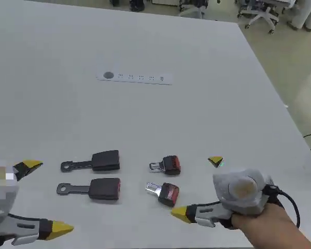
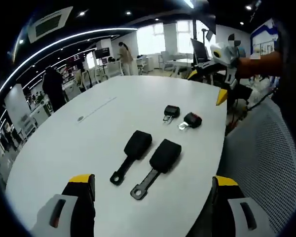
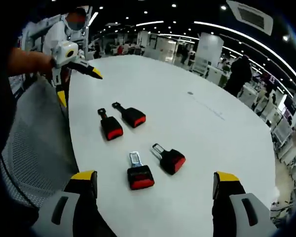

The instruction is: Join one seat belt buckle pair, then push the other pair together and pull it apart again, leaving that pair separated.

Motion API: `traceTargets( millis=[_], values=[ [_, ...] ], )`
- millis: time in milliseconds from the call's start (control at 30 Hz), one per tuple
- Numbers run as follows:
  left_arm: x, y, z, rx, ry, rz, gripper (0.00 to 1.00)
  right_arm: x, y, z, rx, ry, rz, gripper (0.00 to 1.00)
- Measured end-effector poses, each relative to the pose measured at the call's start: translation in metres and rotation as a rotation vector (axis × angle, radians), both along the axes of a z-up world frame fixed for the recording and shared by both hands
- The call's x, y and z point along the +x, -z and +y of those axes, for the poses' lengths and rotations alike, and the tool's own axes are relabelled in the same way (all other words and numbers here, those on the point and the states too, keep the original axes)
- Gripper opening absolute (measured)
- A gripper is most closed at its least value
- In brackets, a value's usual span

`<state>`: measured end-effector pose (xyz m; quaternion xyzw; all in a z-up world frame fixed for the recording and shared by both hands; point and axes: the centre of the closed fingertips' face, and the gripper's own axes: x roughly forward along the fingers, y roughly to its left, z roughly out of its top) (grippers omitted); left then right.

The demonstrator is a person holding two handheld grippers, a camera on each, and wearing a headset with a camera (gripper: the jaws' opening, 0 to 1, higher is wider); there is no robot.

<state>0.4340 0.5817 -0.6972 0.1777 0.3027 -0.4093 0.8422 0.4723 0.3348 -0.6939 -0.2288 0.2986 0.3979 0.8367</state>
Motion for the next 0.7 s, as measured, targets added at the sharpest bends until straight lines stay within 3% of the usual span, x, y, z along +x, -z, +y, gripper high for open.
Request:
traceTargets(
  millis=[300,400,700],
  values=[
    [-0.005,0.0,-0.001,-0.007,-0.01,0.007,0.99,0.0,-0.001,0.004,0.004,-0.013,0.001,0.99],
    [-0.007,-0.003,-0.006,-0.008,-0.003,0.006,0.99,0.0,-0.007,0.007,0.009,-0.019,-0.009,0.99],
    [-0.005,-0.003,-0.004,-0.003,0.0,0.001,0.99,0.002,-0.009,0.003,0.009,-0.017,-0.015,0.99]
  ],
)
